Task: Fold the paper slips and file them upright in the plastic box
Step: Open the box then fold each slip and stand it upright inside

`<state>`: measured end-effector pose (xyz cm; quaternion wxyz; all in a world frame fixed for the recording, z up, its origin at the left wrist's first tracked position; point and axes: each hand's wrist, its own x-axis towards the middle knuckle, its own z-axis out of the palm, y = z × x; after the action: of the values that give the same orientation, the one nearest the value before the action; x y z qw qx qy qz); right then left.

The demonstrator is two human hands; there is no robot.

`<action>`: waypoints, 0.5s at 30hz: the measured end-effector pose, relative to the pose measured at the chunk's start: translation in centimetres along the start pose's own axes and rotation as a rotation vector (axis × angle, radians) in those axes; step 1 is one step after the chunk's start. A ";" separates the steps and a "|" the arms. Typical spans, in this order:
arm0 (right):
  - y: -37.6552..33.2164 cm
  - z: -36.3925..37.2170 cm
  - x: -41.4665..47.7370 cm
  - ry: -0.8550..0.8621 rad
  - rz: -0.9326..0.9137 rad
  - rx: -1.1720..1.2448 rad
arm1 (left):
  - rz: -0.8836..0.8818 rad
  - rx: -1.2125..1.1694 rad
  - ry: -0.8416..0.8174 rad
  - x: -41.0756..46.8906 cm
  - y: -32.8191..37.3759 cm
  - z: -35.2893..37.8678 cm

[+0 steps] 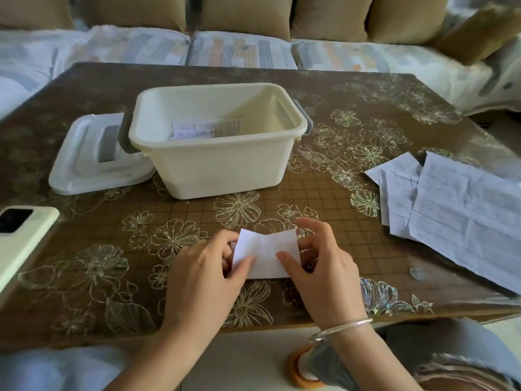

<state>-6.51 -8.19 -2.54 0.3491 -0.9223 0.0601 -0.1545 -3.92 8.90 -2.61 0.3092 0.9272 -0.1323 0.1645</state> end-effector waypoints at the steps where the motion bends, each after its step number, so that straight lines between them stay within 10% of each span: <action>1: 0.0 0.2 -0.1 0.009 -0.005 -0.020 | 0.004 0.007 0.003 -0.1 0.0 0.1; 15: 0.1 1.5 -0.2 0.149 -0.087 -0.145 | -0.016 0.099 0.027 -0.5 0.4 0.7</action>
<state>-6.19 -7.25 -3.72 0.2690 -0.9328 0.0569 -0.2329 -4.40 8.26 -3.09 0.2659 0.9402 -0.1125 0.1807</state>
